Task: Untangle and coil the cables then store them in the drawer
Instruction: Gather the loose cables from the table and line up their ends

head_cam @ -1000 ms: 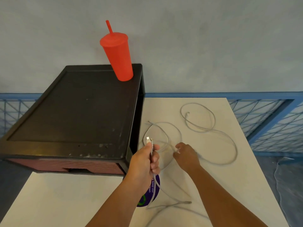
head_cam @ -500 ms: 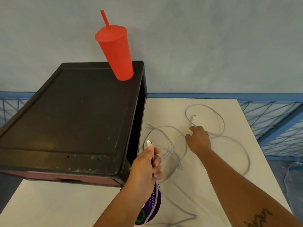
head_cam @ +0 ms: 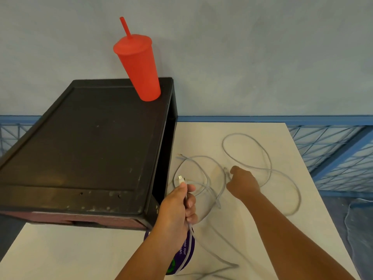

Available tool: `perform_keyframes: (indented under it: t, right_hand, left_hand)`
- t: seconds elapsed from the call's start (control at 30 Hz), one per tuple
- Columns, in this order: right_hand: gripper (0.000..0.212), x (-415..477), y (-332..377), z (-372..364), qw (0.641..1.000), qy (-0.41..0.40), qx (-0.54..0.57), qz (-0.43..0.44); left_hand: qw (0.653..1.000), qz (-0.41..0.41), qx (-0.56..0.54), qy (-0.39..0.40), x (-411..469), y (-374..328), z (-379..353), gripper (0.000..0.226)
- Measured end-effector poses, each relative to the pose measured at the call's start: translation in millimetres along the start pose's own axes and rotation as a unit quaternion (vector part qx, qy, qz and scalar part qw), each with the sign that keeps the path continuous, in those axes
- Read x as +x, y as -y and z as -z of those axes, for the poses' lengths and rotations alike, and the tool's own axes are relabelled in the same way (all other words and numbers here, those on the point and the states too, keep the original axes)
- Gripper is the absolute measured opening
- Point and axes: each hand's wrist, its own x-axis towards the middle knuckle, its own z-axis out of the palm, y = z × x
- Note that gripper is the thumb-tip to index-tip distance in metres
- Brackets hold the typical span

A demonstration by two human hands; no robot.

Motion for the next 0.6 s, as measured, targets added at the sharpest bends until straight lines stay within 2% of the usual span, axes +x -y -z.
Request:
perform_keyframes:
  t: [0.17,0.3,0.5,0.6]
  right_hand:
    - [0.016,-37.1,4.0,19.6,0.986,-0.003,0.166,-0.027]
    - [0.007,-84.6,14.1,39.2,0.926,-0.006,0.376,0.013]
    - [0.018,-165.6,26.1,61.4,0.900,-0.006,0.435,0.040]
    - [0.018,-207.5,31.2,66.9,0.869,-0.006,0.493,0.042]
  left_hand:
    - [1.000,-0.016,-0.002,0.017,-20.3,-2.2,4.8,0.033]
    - [0.999,-0.028,-0.009,0.043,-46.2,-0.8,7.3,0.030]
    - [0.996,-0.038,-0.006,0.075,-86.8,3.1,11.9,0.029]
    - [0.995,-0.039,0.013,0.092,-108.5,6.4,17.2,0.028]
